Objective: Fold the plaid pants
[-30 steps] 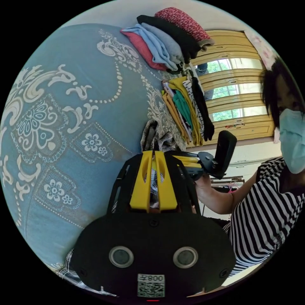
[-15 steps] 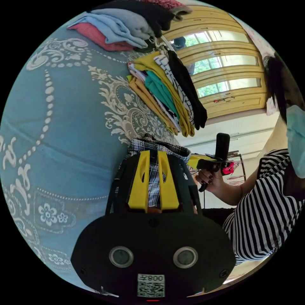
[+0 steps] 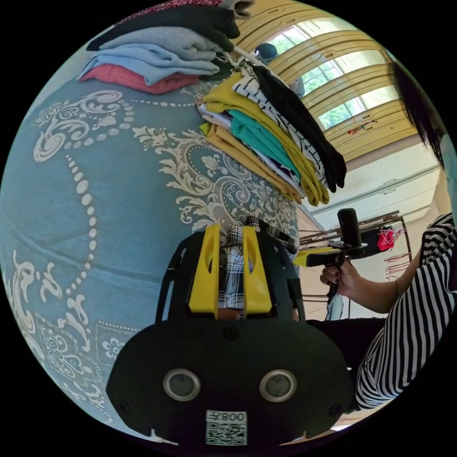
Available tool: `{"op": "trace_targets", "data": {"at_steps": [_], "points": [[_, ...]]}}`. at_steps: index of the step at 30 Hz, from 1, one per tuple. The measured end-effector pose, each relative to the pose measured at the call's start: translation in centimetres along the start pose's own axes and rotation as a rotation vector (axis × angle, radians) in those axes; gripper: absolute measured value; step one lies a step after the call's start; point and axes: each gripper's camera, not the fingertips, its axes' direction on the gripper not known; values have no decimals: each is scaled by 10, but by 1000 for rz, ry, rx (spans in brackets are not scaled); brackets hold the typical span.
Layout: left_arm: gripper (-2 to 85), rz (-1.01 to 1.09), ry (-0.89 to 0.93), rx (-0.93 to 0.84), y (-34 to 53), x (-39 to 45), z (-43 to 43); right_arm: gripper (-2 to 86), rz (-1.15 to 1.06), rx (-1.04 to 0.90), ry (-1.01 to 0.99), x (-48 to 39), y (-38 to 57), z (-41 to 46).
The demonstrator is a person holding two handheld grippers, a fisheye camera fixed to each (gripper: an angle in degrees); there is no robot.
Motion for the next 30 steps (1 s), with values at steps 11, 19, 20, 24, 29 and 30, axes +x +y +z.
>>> {"op": "trace_targets", "data": {"at_steps": [11, 19, 20, 24, 29, 30], "points": [[23, 90, 187, 73, -18, -6, 10, 9, -28, 22, -38, -6, -2, -54], [58, 136, 40, -91, -35, -6, 60, 27, 65, 13, 58, 20, -8, -66], [63, 137, 40, -76, -35, -6, 58, 30, 61, 22, 78, 20, -8, -68], [87, 130, 32, -49, -37, -7, 54, 70, 68, 68, 124, 26, -14, -77], [72, 106, 84, -112, -44, -11, 65, 91, 73, 41, 78, 36, -35, -60], [64, 110, 103, -111, -46, -11, 65, 91, 64, 38, 87, 37, -39, -56]]}}
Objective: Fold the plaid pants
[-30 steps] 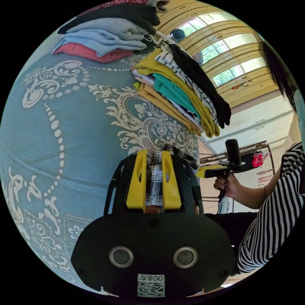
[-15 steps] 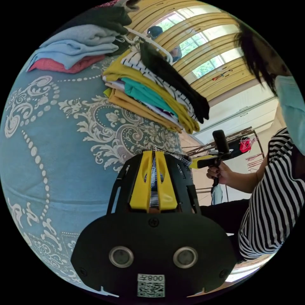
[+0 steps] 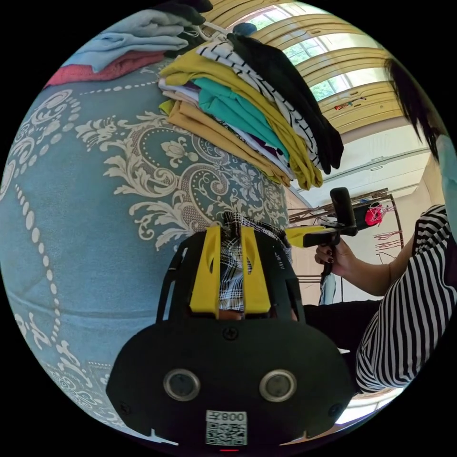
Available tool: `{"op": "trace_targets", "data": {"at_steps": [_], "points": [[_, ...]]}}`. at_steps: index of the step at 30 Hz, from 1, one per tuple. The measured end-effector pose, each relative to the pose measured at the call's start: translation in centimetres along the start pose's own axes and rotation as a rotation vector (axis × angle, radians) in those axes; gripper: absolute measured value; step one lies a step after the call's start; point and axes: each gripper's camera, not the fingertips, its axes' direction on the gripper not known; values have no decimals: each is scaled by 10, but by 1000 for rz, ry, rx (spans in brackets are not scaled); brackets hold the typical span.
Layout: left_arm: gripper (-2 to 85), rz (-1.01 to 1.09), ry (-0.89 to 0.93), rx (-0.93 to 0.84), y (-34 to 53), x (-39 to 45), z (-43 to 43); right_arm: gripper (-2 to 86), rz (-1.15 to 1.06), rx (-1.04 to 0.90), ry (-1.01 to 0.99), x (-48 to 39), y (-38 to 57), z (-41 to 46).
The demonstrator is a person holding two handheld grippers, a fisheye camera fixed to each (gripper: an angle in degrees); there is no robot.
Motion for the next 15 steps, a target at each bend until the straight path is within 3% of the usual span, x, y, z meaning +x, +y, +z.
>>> {"op": "trace_targets", "data": {"at_steps": [15], "points": [[37, -34, 66, 18, 7, 33, -20, 105, -9, -11, -119, 45, -39, 47]]}}
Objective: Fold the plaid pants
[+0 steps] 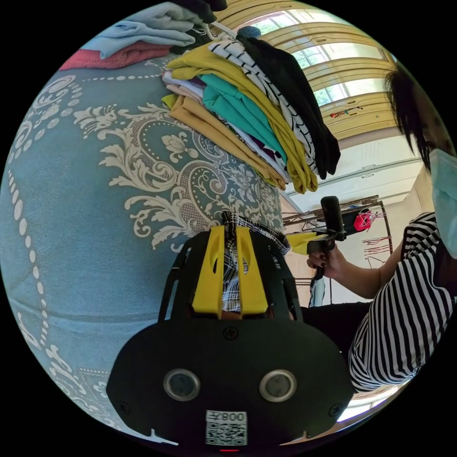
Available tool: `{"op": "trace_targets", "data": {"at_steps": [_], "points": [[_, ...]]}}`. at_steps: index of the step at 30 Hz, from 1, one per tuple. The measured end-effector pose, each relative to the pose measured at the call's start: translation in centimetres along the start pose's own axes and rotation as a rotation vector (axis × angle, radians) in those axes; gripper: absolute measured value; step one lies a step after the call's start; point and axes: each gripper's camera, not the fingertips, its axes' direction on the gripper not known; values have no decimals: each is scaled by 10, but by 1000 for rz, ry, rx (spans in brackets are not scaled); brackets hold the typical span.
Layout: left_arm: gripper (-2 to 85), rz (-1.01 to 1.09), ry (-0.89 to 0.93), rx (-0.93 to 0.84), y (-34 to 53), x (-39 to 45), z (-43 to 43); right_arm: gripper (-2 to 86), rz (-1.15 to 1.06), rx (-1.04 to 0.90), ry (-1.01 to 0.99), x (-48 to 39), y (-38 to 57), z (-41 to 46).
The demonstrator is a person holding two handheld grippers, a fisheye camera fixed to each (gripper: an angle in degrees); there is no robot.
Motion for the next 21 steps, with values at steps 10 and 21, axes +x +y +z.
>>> {"op": "trace_targets", "data": {"at_steps": [10, 21], "points": [[29, 39, 91, 83, 10, 60, -38, 38, -28, 92, 1, 39, -47, 40], [60, 78, 31, -9, 7, 131, -55, 47, 54, 93, -73, 131, -109, 122]]}}
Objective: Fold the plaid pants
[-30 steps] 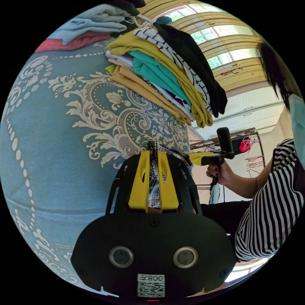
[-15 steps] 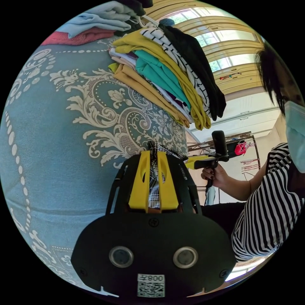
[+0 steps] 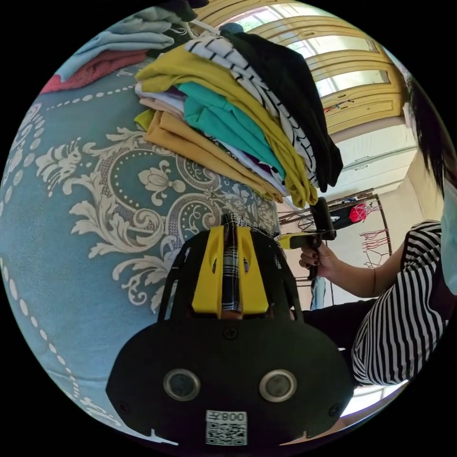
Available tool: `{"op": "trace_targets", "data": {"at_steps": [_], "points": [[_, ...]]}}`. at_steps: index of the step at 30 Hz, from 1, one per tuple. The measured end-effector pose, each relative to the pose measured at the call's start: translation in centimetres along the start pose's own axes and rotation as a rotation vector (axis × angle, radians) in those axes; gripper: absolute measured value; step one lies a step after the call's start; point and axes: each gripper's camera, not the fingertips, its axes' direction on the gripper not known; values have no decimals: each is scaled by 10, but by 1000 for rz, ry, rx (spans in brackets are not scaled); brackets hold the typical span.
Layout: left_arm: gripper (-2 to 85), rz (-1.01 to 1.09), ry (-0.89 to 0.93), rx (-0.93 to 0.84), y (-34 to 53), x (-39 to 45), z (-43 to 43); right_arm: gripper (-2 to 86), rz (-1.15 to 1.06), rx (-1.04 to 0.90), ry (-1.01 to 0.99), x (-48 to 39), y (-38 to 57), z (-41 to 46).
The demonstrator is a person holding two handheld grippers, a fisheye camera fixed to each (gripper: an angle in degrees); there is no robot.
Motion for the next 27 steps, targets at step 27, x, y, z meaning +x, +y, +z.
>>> {"op": "trace_targets", "data": {"at_steps": [27], "points": [[68, -1533, -358, 969, 533, 410, -189, 82, -919, -1266, -168, 15, 10, 549]]}}
